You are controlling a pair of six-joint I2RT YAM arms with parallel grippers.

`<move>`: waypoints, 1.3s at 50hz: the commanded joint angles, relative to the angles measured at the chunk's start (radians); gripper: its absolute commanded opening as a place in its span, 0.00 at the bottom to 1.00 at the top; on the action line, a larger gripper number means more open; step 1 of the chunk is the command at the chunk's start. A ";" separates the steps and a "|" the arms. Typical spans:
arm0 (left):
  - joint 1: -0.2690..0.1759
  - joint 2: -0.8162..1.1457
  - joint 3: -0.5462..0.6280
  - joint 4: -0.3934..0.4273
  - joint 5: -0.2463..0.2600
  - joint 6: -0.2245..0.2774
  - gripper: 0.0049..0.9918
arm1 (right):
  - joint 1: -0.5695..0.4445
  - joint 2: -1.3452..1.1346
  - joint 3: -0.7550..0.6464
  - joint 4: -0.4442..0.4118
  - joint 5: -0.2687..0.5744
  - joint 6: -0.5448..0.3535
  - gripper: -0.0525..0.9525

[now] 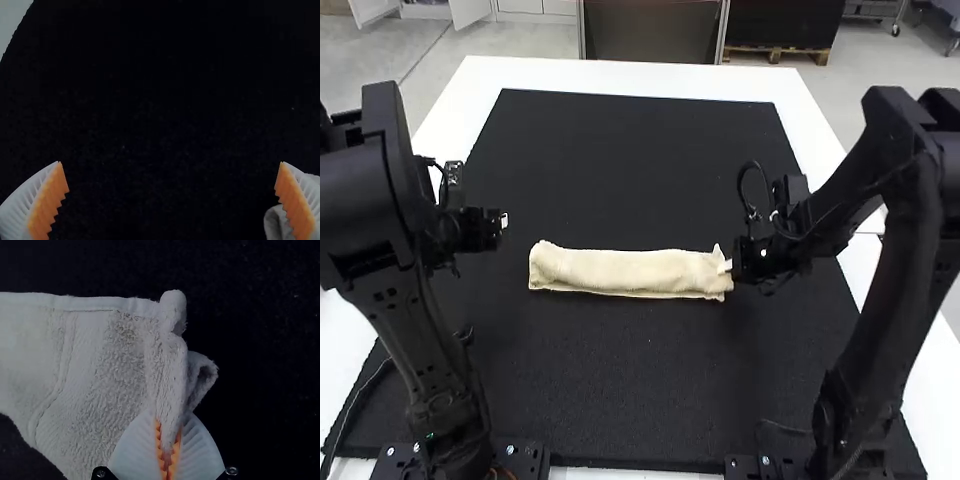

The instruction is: Fold the towel.

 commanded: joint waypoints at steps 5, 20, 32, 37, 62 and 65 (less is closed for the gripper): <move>0.001 -0.019 0.011 0.000 0.011 -0.006 0.98 | -0.003 -0.113 0.016 -0.045 -0.058 0.017 0.03; 0.001 -0.019 0.007 -0.021 0.010 -0.006 0.98 | 0.006 -0.187 0.090 -0.111 -0.076 0.080 0.03; -0.004 -0.022 -0.002 -0.033 0.007 -0.003 0.98 | 0.128 -0.187 0.139 -0.117 -0.088 0.151 0.03; -0.012 -0.025 -0.007 -0.035 0.002 -0.001 0.98 | 0.197 -0.170 0.154 -0.100 -0.077 0.175 0.03; -0.061 -0.101 -0.030 -0.069 -0.025 0.013 0.98 | 0.454 0.003 0.304 -0.008 -0.062 0.197 0.03; -0.061 -0.118 -0.038 -0.067 -0.027 0.011 0.98 | 0.477 0.018 0.326 0.004 -0.062 0.201 0.03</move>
